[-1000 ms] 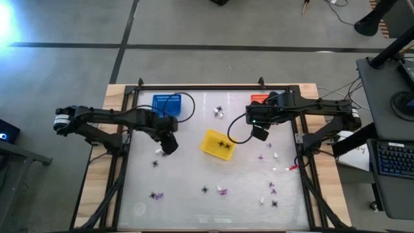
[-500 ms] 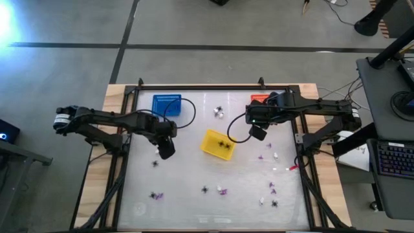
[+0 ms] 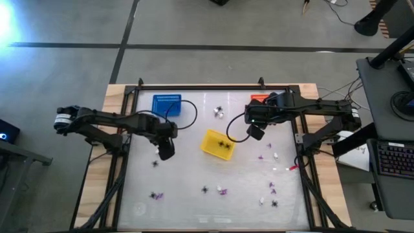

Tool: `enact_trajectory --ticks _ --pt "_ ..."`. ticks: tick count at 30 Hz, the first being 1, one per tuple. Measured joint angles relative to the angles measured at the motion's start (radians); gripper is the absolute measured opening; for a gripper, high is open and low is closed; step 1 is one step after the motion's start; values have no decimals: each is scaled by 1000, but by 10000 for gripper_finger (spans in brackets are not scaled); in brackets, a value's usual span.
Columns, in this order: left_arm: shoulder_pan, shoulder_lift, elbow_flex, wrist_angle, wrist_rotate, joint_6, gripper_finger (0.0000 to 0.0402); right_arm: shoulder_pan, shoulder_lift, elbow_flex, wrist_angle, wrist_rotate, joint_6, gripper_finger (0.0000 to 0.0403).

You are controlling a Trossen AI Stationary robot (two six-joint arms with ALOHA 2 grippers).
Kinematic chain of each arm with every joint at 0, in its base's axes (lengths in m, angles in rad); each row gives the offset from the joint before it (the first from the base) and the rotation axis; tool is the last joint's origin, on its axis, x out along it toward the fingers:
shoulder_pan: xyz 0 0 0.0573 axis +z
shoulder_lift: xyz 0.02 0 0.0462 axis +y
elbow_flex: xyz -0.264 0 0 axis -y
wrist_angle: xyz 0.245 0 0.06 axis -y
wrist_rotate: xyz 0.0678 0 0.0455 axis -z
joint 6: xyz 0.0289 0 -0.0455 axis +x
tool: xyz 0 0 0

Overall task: Sort Halloween decoration
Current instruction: Put the black spider toy into the yellow bin

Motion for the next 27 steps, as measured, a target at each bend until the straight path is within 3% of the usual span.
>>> enact_trajectory --ticks 6,14,27 --pt "0 37 -2 5 8 -1 130 0 0 0 6 0 0 107" --pt "0 110 -2 -29 115 29 130 0 0 0 12 0 -2 107" --pt "0 265 -12 -27 187 165 130 0 0 0 11 -1 -3 107"
